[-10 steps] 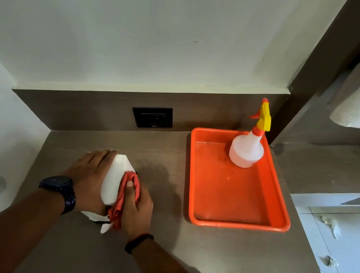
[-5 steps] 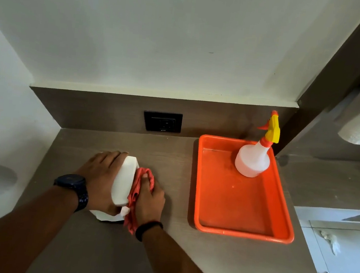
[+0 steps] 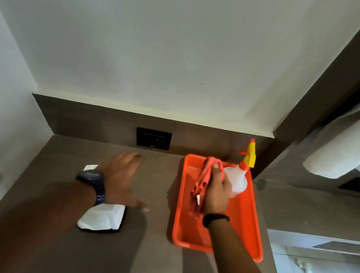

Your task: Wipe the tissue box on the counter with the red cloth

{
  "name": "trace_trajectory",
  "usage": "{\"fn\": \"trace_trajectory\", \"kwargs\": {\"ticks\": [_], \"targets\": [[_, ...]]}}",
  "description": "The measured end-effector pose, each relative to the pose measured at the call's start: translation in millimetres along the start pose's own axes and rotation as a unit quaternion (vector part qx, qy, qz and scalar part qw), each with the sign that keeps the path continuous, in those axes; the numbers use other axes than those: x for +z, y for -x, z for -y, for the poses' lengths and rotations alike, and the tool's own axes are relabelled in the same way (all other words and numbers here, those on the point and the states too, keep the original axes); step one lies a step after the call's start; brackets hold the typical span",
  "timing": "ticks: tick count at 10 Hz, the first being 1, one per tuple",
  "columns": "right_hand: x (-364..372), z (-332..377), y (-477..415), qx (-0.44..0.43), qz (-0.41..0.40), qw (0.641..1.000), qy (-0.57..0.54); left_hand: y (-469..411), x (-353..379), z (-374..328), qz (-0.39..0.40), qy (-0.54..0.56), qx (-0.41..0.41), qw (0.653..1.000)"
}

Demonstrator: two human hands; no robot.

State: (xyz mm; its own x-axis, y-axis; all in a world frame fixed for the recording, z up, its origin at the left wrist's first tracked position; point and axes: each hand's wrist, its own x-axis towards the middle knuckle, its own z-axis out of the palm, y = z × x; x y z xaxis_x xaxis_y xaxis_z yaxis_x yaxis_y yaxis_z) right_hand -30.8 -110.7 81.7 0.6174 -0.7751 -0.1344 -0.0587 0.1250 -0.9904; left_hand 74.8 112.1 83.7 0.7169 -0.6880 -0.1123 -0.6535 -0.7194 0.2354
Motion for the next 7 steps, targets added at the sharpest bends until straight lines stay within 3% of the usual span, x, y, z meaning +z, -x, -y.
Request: {"fn": "trace_trajectory", "kwargs": {"ticks": [1, 2, 3, 4, 5, 6, 7], "targets": [[-33.6, -17.0, -22.7, -0.048, 0.021, 0.975, 0.216, -21.4, 18.7, -48.2, -0.008, 0.042, 0.060, 0.997], [-47.1, -45.5, -31.9, -0.114, 0.097, 0.889, 0.432, -39.2, 53.3, -83.4, 0.039, 0.044, 0.109, 0.992], [-42.6, -75.0, -28.7, -0.112, 0.162, 0.782, 0.591, -48.5, 86.4, -96.5, 0.089, 0.009, 0.110, 0.990], [-39.5, -100.1, -23.8, -0.108, 0.205, 0.728, 0.645, -48.6, 107.5, -97.8, 0.120, -0.004, 0.100, 0.988], [-43.0, -114.4, -21.4, -0.086, 0.225, 0.725, 0.645, -44.4, 114.5, -98.0, 0.136, -0.024, 0.109, 0.984], [-46.0, -107.3, -18.6, -0.092, 0.221, 0.753, 0.613, -38.5, 110.5, -99.3, 0.133, -0.027, 0.112, 0.984], [-48.1, -83.2, -16.7, -0.139, 0.144, 0.833, 0.515, -32.6, 99.4, -98.8, 0.115, -0.006, 0.101, 0.988]]}}
